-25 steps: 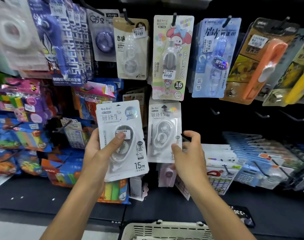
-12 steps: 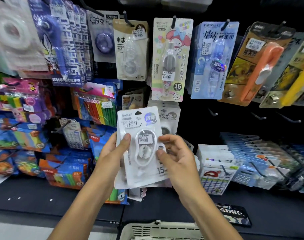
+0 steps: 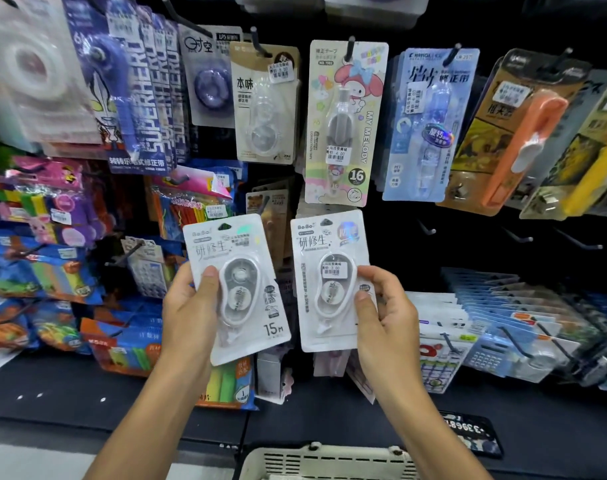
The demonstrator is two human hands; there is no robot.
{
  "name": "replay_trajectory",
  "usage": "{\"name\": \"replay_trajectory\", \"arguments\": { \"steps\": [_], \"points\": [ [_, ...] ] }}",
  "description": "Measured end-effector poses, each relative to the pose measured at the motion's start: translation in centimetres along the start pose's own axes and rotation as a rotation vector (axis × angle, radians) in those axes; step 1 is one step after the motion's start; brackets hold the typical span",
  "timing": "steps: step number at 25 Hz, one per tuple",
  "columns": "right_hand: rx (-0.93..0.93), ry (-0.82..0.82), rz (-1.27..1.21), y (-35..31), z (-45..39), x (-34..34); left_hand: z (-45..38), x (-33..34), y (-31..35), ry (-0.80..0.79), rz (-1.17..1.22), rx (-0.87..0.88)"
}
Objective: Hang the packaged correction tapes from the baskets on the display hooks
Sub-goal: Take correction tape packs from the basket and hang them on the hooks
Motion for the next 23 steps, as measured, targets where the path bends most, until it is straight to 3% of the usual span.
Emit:
{"name": "replay_trajectory", "arguments": {
  "steps": [8, 10, 13, 16, 18, 20, 22, 23],
  "points": [
    [-0.047, 0.076, 0.375, 1.4, -2.3, 1.4, 1.0, 0.6, 0.6, -0.042, -0.088, 0.059],
    [-0.234, 0.107, 0.596, 0.8, -1.8, 1.5, 1.1, 0.8, 0.9, -0.059, -0.093, 0.072],
    [-0.59, -0.058, 0.988, 0.9, -0.7, 3.4, 1.2, 1.2, 0.8, -0.067, -0.106, 0.085],
    [-0.507, -0.301, 1.151, 2.1, -0.8, 4.9, 1.4, 1.8, 0.5, -0.08, -0.128, 0.079],
    [-0.475, -0.386, 1.11, 2.1, -0.6, 5.6, 1.7, 2.1, 0.5, -0.095, -0.134, 0.082],
    [-0.45, -0.341, 0.932, 1.7, 0.1, 4.9, 2.0, 2.6, 0.7, -0.105, -0.139, 0.094],
    [-0.317, -0.256, 0.546, 1.3, 1.1, 2.7, 2.4, 3.4, 0.8, -0.136, -0.134, 0.103],
    [-0.169, -0.297, 0.321, 1.5, 1.6, 2.1, 2.8, 4.1, 0.6, -0.175, -0.119, 0.095]
  ]
}}
Point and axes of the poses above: each hand's wrist, its own z-axis away from the middle knuckle, its own x-axis out of the palm, y = z × x, the point moved 7 cm from there along -z, towards the middle knuckle, and after that the axes turned 1 degree about z, right-handed, at the moved point
